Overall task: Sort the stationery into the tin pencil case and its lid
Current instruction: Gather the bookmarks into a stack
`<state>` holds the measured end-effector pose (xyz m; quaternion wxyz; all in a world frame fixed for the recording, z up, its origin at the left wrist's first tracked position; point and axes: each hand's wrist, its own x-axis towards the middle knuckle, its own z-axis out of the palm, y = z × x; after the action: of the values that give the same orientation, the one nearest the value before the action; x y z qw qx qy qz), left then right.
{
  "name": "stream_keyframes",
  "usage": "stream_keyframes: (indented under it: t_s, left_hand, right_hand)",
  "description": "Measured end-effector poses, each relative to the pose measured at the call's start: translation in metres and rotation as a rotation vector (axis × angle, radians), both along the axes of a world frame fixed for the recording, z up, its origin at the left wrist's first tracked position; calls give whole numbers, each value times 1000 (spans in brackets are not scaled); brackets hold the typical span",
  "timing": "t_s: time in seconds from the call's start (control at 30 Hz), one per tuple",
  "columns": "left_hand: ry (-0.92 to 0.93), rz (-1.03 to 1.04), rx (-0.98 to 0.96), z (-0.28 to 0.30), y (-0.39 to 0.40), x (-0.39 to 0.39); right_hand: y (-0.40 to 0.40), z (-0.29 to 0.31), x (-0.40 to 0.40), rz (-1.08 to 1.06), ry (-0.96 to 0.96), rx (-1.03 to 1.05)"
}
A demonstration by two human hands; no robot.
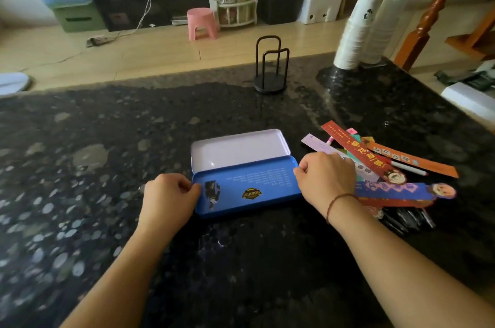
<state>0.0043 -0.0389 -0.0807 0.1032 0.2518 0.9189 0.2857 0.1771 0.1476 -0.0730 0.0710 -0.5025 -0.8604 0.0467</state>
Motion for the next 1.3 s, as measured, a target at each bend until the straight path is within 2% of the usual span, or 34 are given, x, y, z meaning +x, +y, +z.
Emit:
stream_keyframes:
  t_s: [0.23, 0.3, 0.4, 0.47, 0.53, 0.57, 0.6, 0.63, 0.67, 0.73, 0.77, 0.8, 0.87, 0.9, 0.97, 1.03, 1.1, 1.2, 1.3]
  left_hand:
    - [116, -71, -140, 10, 16, -5]
    - [138, -73, -180, 15, 20, -2]
    - [275, -51, -277, 27, 17, 1]
    - [380, -19, -249, 38, 8, -1]
    - [401, 11, -83, 49, -2, -2]
    - [339, 33, 63, 54, -4, -2]
    - [222, 58, 228, 58, -4, 0]
    - [80, 71, 380, 62, -2, 5]
    - [-22, 59, 490, 63, 1, 11]
    - [-13, -120, 515, 65, 6, 26]
    - [29, -262, 472, 65, 11, 34]
    - [54, -409, 424, 63, 16, 41]
    - [61, -691, 324, 60, 31, 59]
    - [84, -798, 278, 56, 40, 69]
    - [147, -950, 197, 46, 57, 92]
    - [213, -1080, 126, 32, 69, 109]
    - [315, -1200, 51, 19, 74, 118]
    - [457, -1342, 25, 2, 74, 121]
    - [483, -1328, 105, -8, 70, 120]
  right_hand:
    - [1, 1, -13, 55, -85, 89]
    - [-3, 8, -15, 75, -57, 98]
    - [-10, 19, -12, 71, 69, 121]
    - [-18, 28, -2, 40, 301, -4]
    - [-40, 37, 16, 17, 585, -330]
    - [-58, 39, 28, 50, 670, -485]
    - [-77, 40, 40, 129, 677, -608]
    - [-99, 41, 53, 238, 606, -705]
    - [-118, 42, 64, 340, 446, -789]
    - [-133, 43, 85, 415, 94, -841]
    - [-124, 40, 95, 361, 83, -763]
    - [-111, 38, 106, 272, 162, -628]
    - [-74, 29, 132, -19, 454, -402]
    - [-55, 23, 144, -181, 612, -358]
    - [-23, 17, 163, -445, 833, -440]
    - [0, 14, 172, -611, 935, -530]
    - [18, 8, 175, -695, 994, -547]
    - [33, 0, 172, -710, 1089, -488]
    - [40, -2, 174, -666, 1122, -420]
